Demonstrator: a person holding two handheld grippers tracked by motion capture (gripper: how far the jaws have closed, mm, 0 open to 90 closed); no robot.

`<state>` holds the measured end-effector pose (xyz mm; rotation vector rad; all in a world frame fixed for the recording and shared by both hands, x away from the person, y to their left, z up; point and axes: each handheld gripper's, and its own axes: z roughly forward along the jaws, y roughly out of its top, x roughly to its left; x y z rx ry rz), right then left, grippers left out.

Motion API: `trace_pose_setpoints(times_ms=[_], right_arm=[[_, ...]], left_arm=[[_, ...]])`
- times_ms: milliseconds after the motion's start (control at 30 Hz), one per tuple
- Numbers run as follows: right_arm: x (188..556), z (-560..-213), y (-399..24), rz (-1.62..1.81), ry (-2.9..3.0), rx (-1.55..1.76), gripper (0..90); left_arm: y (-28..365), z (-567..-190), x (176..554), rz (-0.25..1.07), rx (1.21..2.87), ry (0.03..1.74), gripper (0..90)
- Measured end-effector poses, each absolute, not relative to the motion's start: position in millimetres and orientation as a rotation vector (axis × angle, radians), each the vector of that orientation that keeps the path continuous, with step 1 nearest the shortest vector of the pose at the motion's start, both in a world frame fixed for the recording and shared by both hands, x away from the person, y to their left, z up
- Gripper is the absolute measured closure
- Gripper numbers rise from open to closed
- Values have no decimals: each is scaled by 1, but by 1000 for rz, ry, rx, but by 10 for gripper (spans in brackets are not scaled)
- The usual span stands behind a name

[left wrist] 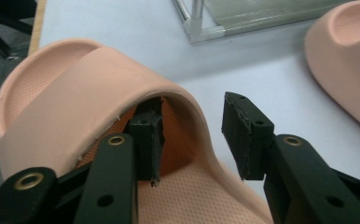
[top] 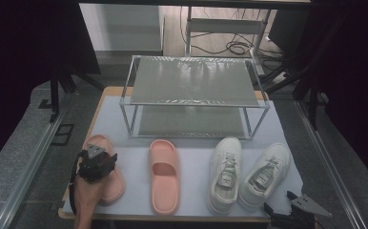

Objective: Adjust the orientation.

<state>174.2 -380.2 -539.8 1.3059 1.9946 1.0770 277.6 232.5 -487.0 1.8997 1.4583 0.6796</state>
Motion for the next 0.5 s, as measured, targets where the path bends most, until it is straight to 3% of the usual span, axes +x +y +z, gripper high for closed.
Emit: trace_pose_setpoints(times_ms=[200, 500], right_arm=[[174, -540, -380, 1077, 1994, 1304, 0], [174, -540, -380, 1077, 1994, 1306, 0]], left_arm=[[232, -488, 279, 696, 1883, 1480, 663], [233, -484, 274, 719, 1867, 1482, 698]])
